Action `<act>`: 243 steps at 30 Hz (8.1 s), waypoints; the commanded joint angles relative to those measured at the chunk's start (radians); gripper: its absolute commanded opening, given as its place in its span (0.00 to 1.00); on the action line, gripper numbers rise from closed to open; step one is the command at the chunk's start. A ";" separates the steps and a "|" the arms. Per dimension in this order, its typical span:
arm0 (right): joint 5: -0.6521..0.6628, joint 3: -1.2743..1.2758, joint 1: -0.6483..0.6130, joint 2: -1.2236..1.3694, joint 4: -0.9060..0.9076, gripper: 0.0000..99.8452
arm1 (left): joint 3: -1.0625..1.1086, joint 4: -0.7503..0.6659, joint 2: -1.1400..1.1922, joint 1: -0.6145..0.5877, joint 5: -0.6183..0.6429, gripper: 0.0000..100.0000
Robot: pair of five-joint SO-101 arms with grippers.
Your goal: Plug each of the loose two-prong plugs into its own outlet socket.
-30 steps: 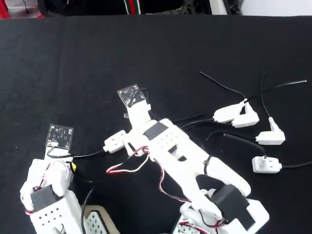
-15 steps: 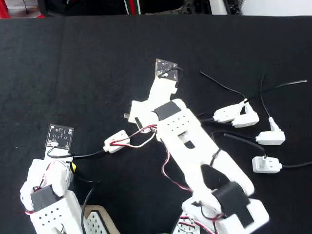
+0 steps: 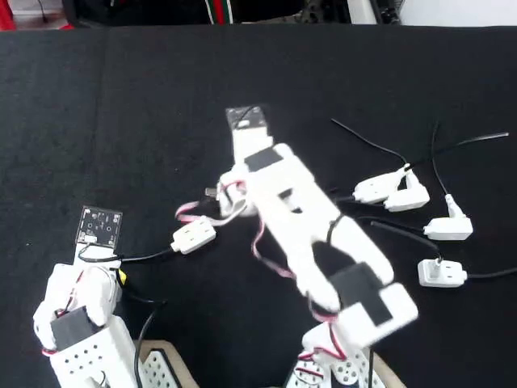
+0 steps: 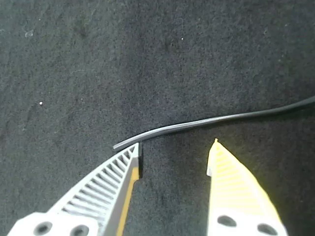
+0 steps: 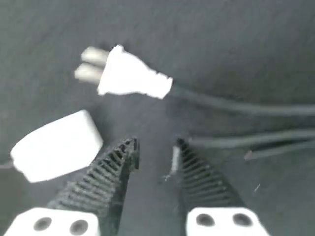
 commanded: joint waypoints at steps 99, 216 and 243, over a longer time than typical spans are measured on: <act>0.169 -1.135 0.262 0.648 0.601 0.02 | 0.013 -0.021 -0.003 -0.008 -0.005 0.22; 0.799 -0.556 0.144 0.398 0.614 0.14 | 0.013 -0.021 -0.003 -0.010 -0.006 0.22; 0.704 -0.483 0.083 0.555 0.483 0.14 | 0.013 -0.021 -0.003 -0.010 -0.006 0.22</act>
